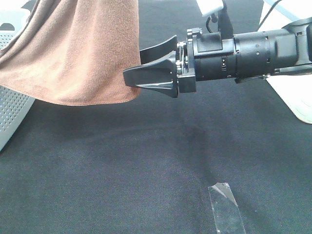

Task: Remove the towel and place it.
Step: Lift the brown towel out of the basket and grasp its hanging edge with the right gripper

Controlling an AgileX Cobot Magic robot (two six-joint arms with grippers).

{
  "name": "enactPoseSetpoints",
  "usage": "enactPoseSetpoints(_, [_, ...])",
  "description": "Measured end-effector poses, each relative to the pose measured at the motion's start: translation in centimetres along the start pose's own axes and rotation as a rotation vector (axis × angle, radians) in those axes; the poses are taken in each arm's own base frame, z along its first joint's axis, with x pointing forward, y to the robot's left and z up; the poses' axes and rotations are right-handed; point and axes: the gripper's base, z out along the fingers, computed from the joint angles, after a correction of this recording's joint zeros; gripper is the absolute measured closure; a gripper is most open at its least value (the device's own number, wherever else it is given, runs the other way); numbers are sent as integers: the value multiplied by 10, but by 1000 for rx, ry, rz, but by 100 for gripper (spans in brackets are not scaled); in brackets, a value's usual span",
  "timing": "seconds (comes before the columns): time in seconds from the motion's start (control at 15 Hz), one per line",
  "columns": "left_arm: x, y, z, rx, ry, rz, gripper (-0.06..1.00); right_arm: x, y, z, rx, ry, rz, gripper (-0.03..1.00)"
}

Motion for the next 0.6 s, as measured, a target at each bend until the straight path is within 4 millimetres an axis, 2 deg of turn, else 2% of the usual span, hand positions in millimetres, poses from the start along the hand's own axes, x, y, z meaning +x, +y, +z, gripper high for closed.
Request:
enactPoseSetpoints(0.2, [2, -2, 7, 14, 6, -11, 94, -3, 5, 0, -52, -28, -2, 24])
enactPoseSetpoints(0.33, [4, -3, 15, 25, 14, -14, 94, -4, 11, 6, -90, -33, -12, 31])
enactPoseSetpoints(0.4, [4, -3, 16, 24, 14, -26, 94, -3, 14, 11, -94, -21, -17, 39])
enactPoseSetpoints(0.6, [6, -1, 16, -2, 36, -69, 94, 1, 11, 15, -34, 26, 11, 83])
